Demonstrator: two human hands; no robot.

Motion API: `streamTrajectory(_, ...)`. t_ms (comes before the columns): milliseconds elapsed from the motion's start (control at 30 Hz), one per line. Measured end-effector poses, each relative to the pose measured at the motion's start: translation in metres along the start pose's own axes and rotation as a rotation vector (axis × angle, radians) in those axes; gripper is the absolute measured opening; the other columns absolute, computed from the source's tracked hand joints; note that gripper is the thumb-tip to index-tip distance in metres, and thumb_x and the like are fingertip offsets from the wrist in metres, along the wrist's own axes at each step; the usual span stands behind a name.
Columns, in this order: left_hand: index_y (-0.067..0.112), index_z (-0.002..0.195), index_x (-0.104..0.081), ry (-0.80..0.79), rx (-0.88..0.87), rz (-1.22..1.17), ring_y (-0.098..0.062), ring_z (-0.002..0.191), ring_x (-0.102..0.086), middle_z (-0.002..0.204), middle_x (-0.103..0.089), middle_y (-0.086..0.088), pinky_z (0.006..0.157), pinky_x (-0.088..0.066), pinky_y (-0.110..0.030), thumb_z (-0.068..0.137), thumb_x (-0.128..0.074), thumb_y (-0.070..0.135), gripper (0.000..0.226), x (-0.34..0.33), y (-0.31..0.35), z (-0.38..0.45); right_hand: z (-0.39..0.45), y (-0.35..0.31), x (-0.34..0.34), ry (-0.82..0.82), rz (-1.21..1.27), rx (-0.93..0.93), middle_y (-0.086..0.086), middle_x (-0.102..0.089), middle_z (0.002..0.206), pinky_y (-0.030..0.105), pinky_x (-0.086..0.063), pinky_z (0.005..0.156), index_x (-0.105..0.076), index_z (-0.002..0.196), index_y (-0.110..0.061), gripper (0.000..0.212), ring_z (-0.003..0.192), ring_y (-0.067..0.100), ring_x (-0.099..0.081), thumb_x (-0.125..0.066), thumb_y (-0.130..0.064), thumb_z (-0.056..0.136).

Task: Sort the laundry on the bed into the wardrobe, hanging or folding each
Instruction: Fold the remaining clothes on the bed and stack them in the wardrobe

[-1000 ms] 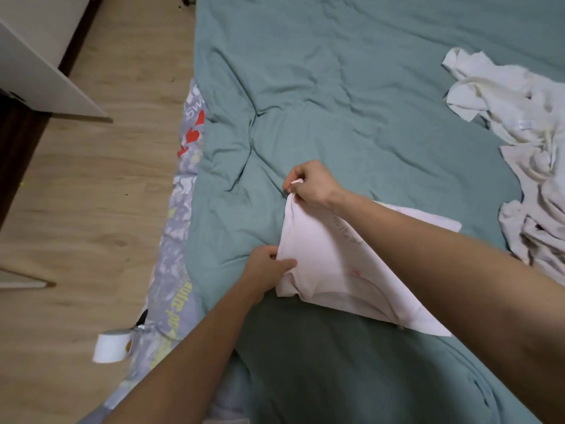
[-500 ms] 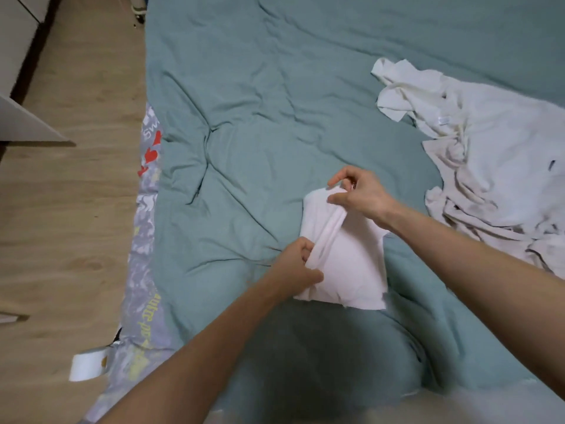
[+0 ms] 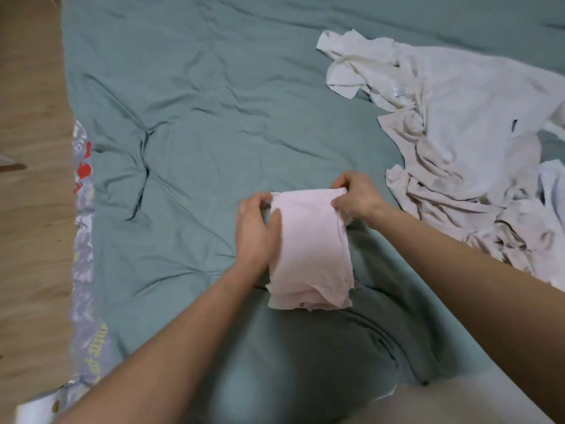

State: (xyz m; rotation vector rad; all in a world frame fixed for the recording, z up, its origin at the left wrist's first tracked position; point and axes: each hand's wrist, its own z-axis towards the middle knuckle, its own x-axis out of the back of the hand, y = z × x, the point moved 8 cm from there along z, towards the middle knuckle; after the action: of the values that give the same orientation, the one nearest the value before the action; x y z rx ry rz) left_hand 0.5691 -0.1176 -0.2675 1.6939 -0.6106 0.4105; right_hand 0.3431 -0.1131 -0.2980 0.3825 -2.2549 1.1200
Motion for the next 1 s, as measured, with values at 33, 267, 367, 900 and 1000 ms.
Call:
streamTrajectory(33,0.012,0.122,-0.057,-0.063,-0.023,0.048,-0.018,0.108,-0.051,0.119,-0.05,-0.006,0.101,-0.035,-0.023,0.09,-0.059,0.013,0.032,-0.004,-0.001,0.013,-0.001,0.001,0.002,0.0,-0.049,-0.005,0.005,-0.056,0.09,0.022,-0.036,0.066,-0.061,0.095,-0.01,0.027,0.084,0.019,-0.052,-0.061,0.009,0.075)
streamTrajectory(267,0.014,0.11,-0.063,-0.587,-0.125,0.254,-0.016,0.091,-0.057,0.1,-0.061,-0.002,0.077,-0.042,-0.017,0.084,-0.068,0.011,0.027,-0.036,-0.001,0.064,-0.004,-0.037,-0.021,-0.209,-0.453,0.336,0.008,-0.057,0.118,0.035,-0.042,0.094,-0.054,0.118,-0.014,0.046,0.11,0.028,-0.051,-0.069,-0.036,0.081)
streamTrajectory(367,0.016,0.102,-0.063,-0.658,-0.1,0.209,-0.002,0.061,-0.047,0.077,-0.055,0.004,0.057,-0.037,-0.009,0.08,-0.073,0.008,0.026,-0.031,0.009,0.06,-0.004,-0.046,-0.049,-0.439,-0.484,0.318,0.006,-0.058,0.113,0.035,-0.045,0.085,-0.048,0.119,-0.013,0.055,0.101,0.027,-0.054,-0.069,-0.047,0.081)
streamTrajectory(900,0.033,0.114,-0.061,-0.523,-0.861,0.594,-0.015,0.096,-0.057,0.12,-0.052,0.007,0.07,-0.044,-0.027,0.09,-0.06,0.04,0.024,0.111,0.16,-0.061,-0.156,-0.163,0.04,-0.318,-0.594,0.703,-0.001,-0.064,0.088,0.037,-0.043,0.07,-0.062,0.083,-0.017,0.028,0.087,0.025,-0.059,-0.067,-0.044,0.08)
streamTrajectory(1000,0.028,0.11,-0.063,-0.526,-0.869,0.763,-0.018,0.098,-0.059,0.11,-0.058,0.006,0.068,-0.04,-0.029,0.091,-0.048,0.053,0.035,0.131,0.184,-0.071,-0.183,-0.191,0.062,-0.316,-0.64,0.832,-0.004,-0.062,0.089,0.035,-0.036,0.065,-0.055,0.08,-0.023,0.033,0.087,0.019,-0.058,-0.062,-0.055,0.083)
